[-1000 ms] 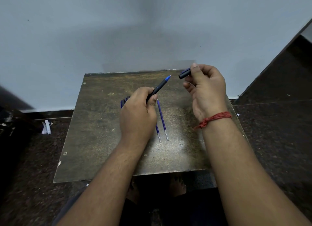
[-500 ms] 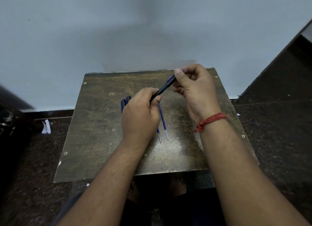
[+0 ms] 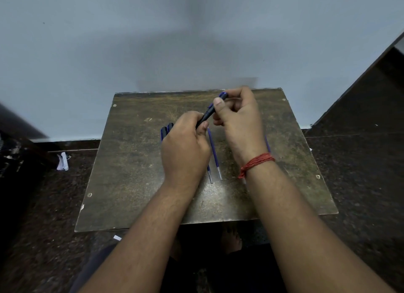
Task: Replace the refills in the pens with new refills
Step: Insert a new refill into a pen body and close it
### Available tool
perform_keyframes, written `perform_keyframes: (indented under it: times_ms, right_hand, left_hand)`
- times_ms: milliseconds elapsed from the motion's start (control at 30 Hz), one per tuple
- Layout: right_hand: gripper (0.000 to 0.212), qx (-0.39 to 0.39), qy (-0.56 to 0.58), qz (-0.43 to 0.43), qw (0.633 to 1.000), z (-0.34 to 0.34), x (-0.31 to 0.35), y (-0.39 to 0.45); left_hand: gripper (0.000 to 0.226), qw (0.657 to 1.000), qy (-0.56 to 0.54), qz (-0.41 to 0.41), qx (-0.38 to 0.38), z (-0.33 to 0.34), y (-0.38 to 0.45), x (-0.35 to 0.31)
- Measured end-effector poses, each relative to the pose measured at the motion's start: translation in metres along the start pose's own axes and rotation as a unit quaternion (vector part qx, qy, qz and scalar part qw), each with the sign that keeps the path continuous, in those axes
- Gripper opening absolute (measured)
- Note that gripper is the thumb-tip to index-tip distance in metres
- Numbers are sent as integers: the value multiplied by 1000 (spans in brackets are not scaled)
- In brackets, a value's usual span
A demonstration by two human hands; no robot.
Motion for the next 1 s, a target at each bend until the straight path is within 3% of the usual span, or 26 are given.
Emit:
perform_keyframes:
  times_ms: [133,233,433,567,700,1000]
  right_hand:
    - [43,-2,-62,-52,997,17,-1,-15]
    - [50,-15,-79,-68,994,14,2,-13]
    - [45,-49,-164,-120,978,-16,14,12]
    - [34,-4,-353,-123,927,-38,14,24]
    - [28,72,-483,-46,872,-39,1,19]
    - [22,96,-541,-8,835,-39,-2,17]
  left_hand:
    - [10,1000,-12,-18,-20,0,4,1]
    - [12,1000,-15,4,-2,0,3,-2]
    - [23,998,-52,33,22,2,3,2]
    - [20,999,-31,-7,-41,-4,15,20]
    - [14,994,6,-68,-80,-12,24,39]
    - [12,983,92,-149,-62,-18,28,59]
Point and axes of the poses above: each hand's wrist, its own y-axis towards the middle knuckle, its own z-axis out of the palm, x = y × z, the point moved 2 cm from there along y, towards the middle knuckle, and after that the axes turned 10 degrees about -x, right-handed, at the moved point
